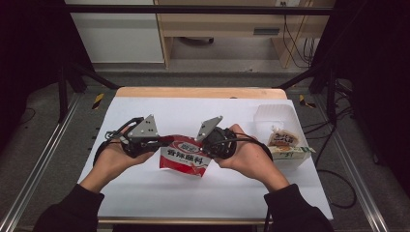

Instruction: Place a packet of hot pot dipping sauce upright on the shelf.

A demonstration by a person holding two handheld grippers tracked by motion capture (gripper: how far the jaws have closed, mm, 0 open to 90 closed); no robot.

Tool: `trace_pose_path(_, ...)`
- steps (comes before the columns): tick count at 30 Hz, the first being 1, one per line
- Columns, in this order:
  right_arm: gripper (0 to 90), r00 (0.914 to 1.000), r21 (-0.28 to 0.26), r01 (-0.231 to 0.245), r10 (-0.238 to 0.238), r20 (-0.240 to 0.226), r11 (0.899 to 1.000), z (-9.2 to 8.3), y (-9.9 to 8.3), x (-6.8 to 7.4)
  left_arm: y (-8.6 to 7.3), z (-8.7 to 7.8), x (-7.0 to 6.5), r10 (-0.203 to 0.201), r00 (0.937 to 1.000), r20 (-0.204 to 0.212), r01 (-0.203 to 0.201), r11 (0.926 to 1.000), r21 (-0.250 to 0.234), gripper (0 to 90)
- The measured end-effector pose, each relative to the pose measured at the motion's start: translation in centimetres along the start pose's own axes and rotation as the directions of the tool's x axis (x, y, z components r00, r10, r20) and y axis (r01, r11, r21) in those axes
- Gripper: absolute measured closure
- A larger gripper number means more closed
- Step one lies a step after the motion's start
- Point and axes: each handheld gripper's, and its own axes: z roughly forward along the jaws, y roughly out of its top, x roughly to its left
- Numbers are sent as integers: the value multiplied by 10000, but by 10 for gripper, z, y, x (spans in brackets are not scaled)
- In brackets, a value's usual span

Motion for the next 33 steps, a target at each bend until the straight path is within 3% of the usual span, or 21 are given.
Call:
trace_pose_path(6,898,10000,-76,83,-83,-33,9999,1,1,1,-3,-2,1,-118,9999,50,119,9999,-39,877)
trace_pose_path(9,900,9998,-54,157,-158,-98,9999,0,3,1,-8,-5,2,-480,9987,-156,479,9988,-117,705)
trace_pose_path(11,900,9996,12,265,-265,-89,9996,-1,6,0,-14,-8,3,-766,9969,-172,762,9968,-226,536)
trace_pose_path(12,900,9996,12,265,-265,-89,9996,-1,6,0,-18,-9,3,-896,9957,-225,889,9957,-277,536)
trace_pose_path(17,900,9996,-137,227,-229,-156,9996,-3,6,-1,-41,-11,0,-1709,9833,-620,1692,9851,-313,315)
trace_pose_path(21,900,9997,-365,213,-218,-129,9991,-7,5,-1,-59,-7,-6,-1842,9787,-906,1855,9826,69,274)
trace_pose_path(27,900,10000,-566,34,-36,-45,9984,-17,-3,-5,-80,1,-13,-2215,9675,-1222,2246,9744,122,189)
trace_pose_path(33,900,9999,-838,-147,154,79,9964,-28,-7,-10,-101,5,-17,-2544,9578,-1339,2588,9658,165,161)
